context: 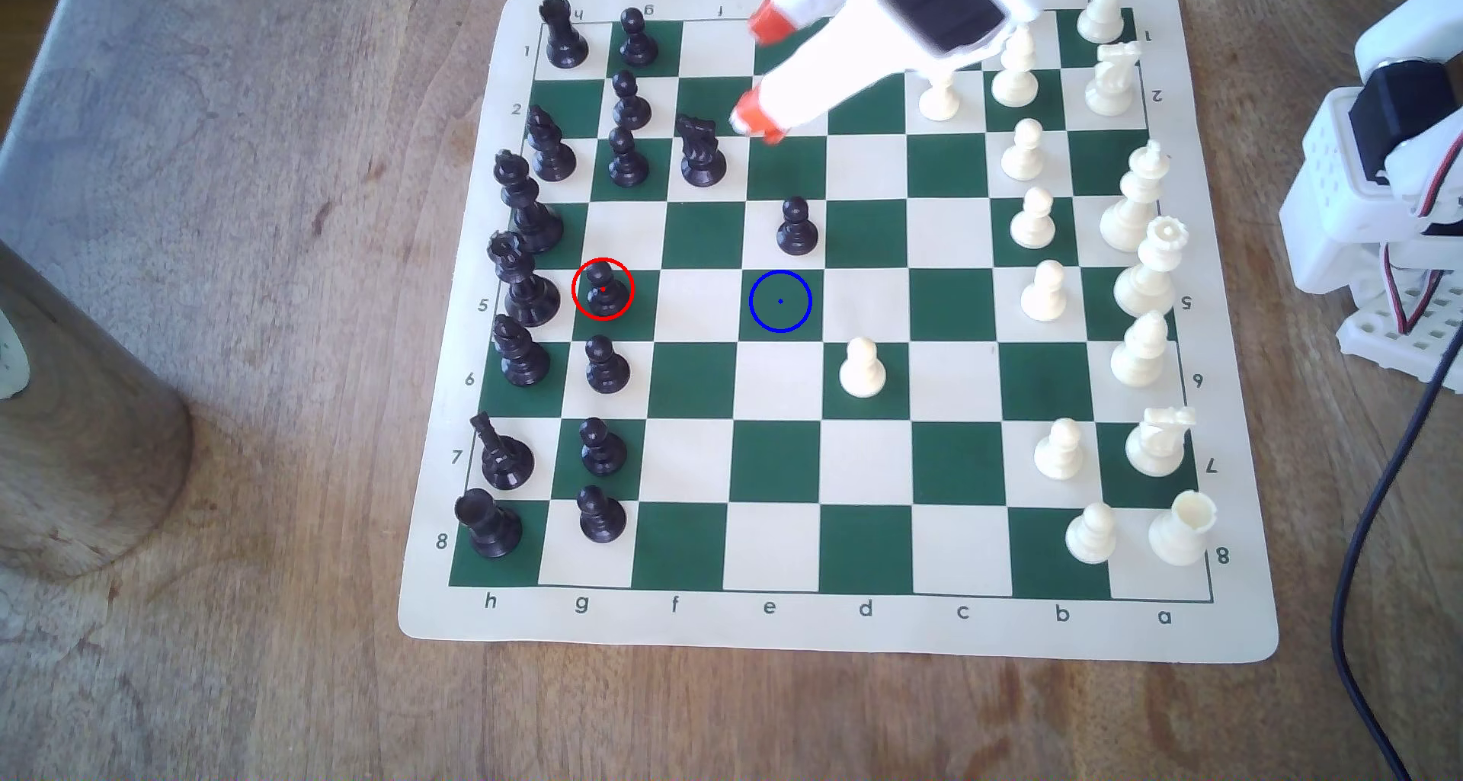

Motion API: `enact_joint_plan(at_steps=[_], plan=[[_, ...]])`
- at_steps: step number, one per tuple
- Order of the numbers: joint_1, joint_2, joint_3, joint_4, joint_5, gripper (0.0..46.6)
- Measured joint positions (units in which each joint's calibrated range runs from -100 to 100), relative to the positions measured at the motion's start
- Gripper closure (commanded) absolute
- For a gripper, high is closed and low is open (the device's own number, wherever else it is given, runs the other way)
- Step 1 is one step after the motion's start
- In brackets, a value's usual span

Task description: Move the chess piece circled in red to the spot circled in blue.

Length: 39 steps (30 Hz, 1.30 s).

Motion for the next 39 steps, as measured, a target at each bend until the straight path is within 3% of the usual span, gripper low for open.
enact_joint_plan(at_steps=[10, 25, 31, 39], plan=[[0.88, 18.60, -11.66, 3.59, -1.51, 28.4], [0.07, 39.04, -18.71, -8.53, -2.54, 27.9], [2.29, 44.74, -25.31, -8.84, -2.54, 25.7], [2.95, 48.76, -27.47, -9.80, -3.13, 26.9]])
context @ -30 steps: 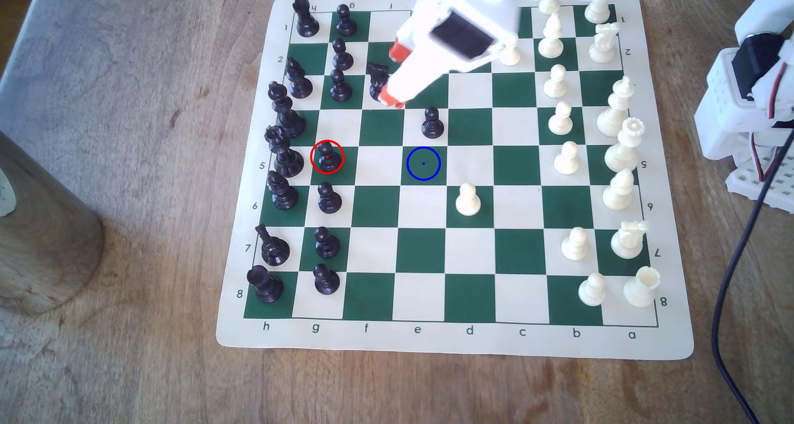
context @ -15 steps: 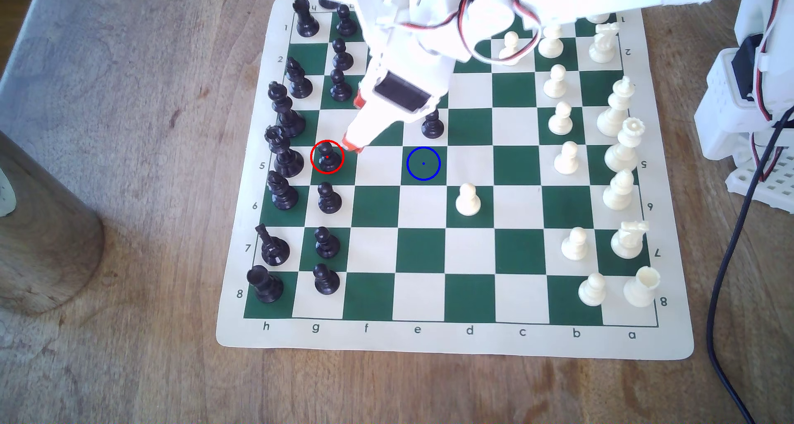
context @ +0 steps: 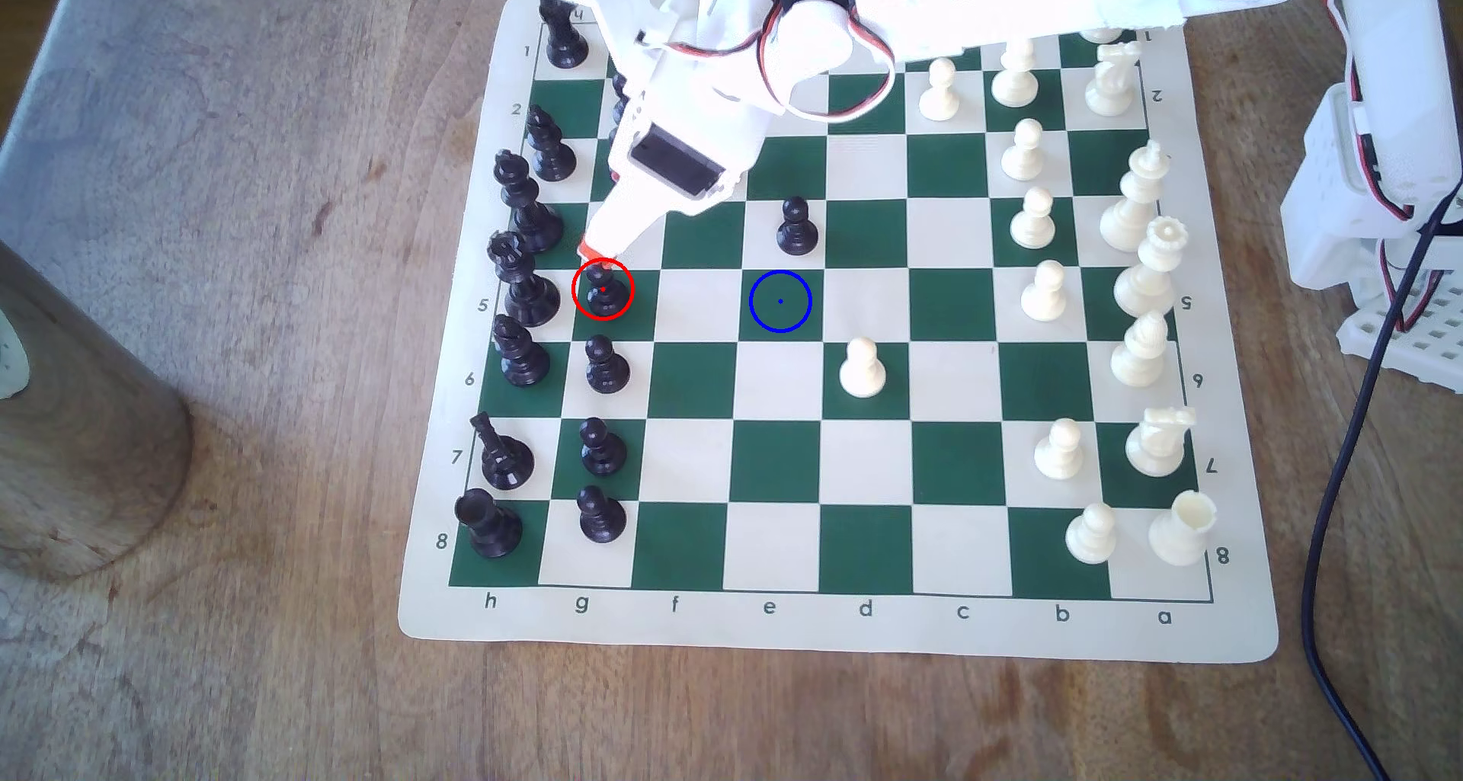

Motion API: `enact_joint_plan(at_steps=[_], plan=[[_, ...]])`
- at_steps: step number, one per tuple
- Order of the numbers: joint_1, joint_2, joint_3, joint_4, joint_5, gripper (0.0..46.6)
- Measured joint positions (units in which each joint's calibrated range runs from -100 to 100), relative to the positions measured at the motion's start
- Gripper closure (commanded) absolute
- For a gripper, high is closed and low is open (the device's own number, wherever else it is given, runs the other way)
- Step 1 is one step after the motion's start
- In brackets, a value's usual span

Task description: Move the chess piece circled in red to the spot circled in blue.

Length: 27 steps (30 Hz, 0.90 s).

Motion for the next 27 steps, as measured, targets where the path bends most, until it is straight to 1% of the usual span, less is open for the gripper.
enact_joint_plan(at_steps=[4, 8, 15, 27], plan=[[0.00, 2.60, -2.26, -0.88, -0.68, 28.5], [0.00, 6.03, -6.24, -1.04, -1.71, 28.8], [-0.52, 7.12, -7.14, -1.04, -2.69, 28.7], [-2.51, 7.21, -7.14, -0.96, -3.17, 29.3]])
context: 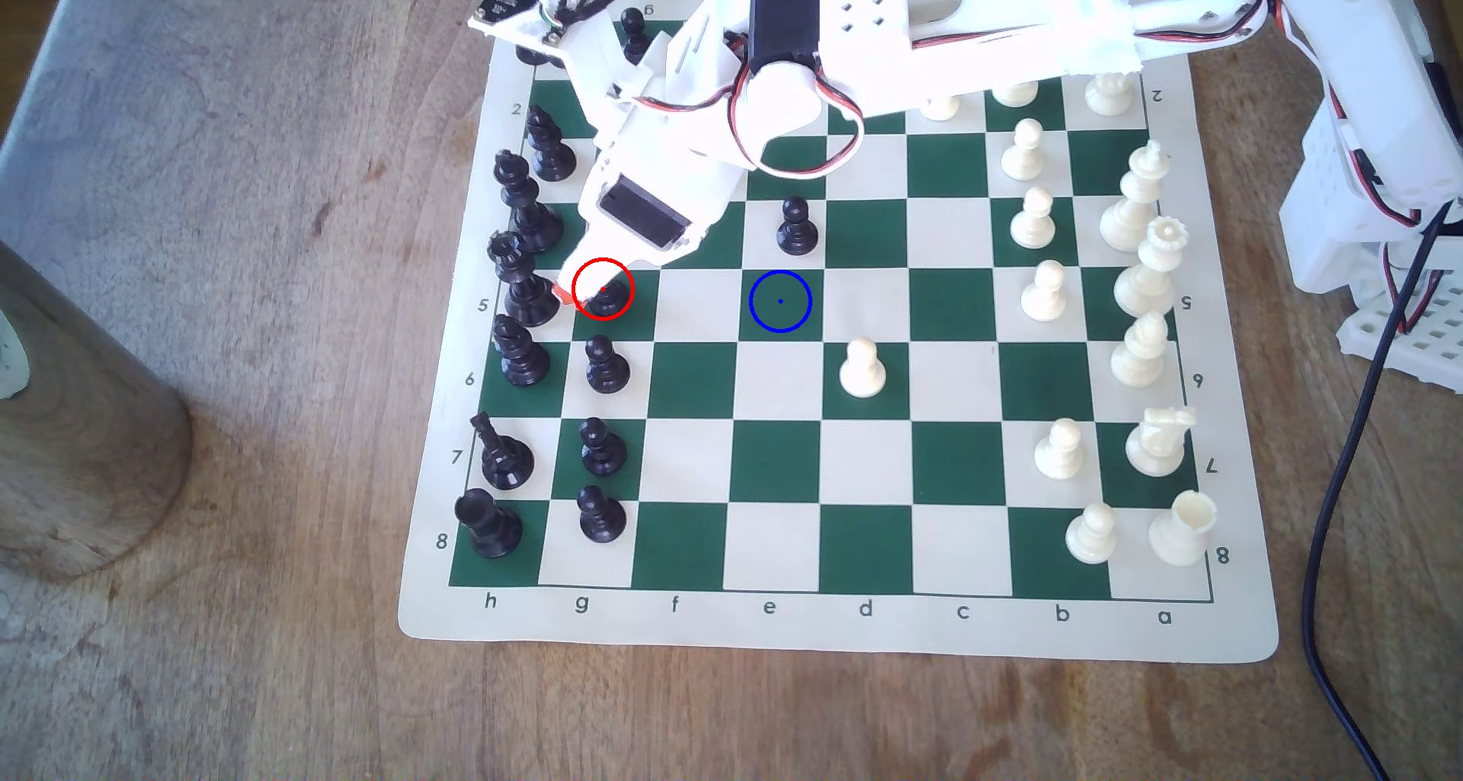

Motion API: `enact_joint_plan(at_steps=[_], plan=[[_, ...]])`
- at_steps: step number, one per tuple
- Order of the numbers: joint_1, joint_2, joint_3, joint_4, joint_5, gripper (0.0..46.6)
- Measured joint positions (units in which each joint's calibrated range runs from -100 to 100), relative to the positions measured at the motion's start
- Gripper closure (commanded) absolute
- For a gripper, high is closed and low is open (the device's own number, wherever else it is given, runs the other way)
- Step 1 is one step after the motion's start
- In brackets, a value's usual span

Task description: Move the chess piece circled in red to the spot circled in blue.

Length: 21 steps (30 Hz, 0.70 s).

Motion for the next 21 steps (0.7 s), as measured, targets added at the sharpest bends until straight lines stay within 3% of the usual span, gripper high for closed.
enact_joint_plan(at_steps=[21], plan=[[0.07, 3.94, 0.00, 0.24, -0.73, 29.6]])
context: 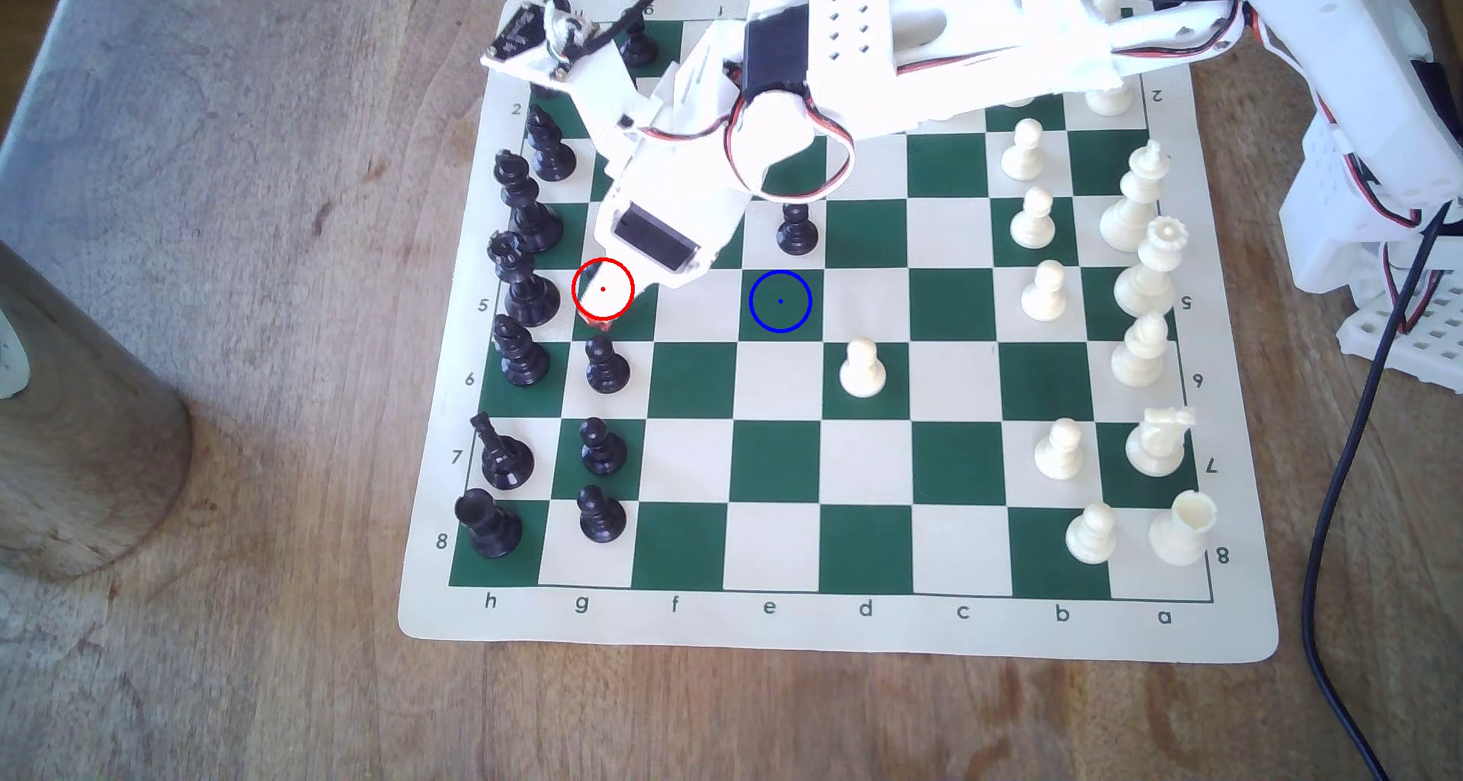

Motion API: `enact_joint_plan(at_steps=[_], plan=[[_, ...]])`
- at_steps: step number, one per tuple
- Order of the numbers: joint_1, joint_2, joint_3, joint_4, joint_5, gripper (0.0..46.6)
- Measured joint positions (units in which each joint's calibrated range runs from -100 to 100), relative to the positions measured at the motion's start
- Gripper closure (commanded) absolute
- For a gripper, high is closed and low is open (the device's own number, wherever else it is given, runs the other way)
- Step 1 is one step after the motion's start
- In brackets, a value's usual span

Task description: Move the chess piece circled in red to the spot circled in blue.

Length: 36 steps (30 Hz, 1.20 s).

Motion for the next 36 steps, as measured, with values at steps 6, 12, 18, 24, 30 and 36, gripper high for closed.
enact_joint_plan(at_steps=[6, 12, 18, 24, 30, 36], plan=[[0.00, 0.00, 0.00, 0.00, 0.00, 30.0], [-0.66, 0.00, 0.00, -1.04, 0.00, 30.3], [-0.88, 0.00, 0.00, -1.43, -0.05, 30.6], [-0.88, 0.00, 0.00, -2.31, -0.05, 37.0], [-0.88, 0.00, 0.00, -3.59, -0.29, 46.3], [-0.88, 0.00, 0.00, -5.10, -0.39, 46.3]])
